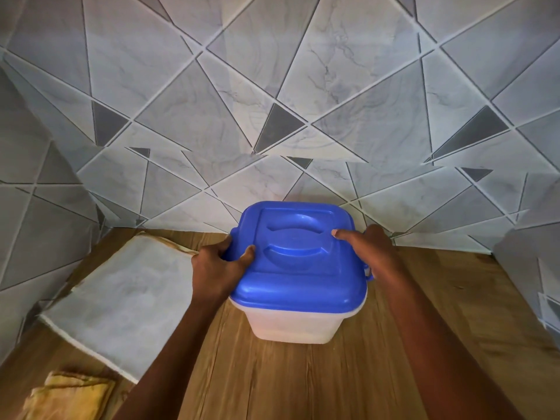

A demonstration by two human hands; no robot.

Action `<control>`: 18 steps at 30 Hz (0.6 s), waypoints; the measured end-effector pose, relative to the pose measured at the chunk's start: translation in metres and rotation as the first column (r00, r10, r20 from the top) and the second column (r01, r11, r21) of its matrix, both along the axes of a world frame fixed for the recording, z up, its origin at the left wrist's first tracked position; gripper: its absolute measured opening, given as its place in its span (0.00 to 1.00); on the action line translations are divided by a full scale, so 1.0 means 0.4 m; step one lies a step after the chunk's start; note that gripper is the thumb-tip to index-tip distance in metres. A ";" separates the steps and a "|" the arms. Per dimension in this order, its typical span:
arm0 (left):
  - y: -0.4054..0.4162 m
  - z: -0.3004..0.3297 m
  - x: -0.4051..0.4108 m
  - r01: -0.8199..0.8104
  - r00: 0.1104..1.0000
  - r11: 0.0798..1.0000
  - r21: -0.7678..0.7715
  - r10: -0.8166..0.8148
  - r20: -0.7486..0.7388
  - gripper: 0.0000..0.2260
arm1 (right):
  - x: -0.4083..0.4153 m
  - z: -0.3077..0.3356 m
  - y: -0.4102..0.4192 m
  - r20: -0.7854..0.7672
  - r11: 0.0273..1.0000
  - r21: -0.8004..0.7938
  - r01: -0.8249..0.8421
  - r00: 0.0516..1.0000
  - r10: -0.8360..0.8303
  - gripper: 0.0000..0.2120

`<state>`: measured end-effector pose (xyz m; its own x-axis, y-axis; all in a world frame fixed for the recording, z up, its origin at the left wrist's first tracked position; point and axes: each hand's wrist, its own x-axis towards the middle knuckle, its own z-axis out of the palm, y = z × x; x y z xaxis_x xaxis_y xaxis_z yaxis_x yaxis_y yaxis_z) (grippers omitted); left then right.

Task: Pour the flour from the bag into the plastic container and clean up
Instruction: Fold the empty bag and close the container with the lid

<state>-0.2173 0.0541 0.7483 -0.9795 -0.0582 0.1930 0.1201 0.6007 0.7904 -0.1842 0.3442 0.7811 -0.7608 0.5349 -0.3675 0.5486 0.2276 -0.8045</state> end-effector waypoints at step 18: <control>0.018 -0.054 0.014 0.008 0.992 0.868 0.496 -0.068 0.103 0.20 | -0.006 -0.033 -0.083 -0.067 0.803 0.595 -0.041 0.993 0.101 0.23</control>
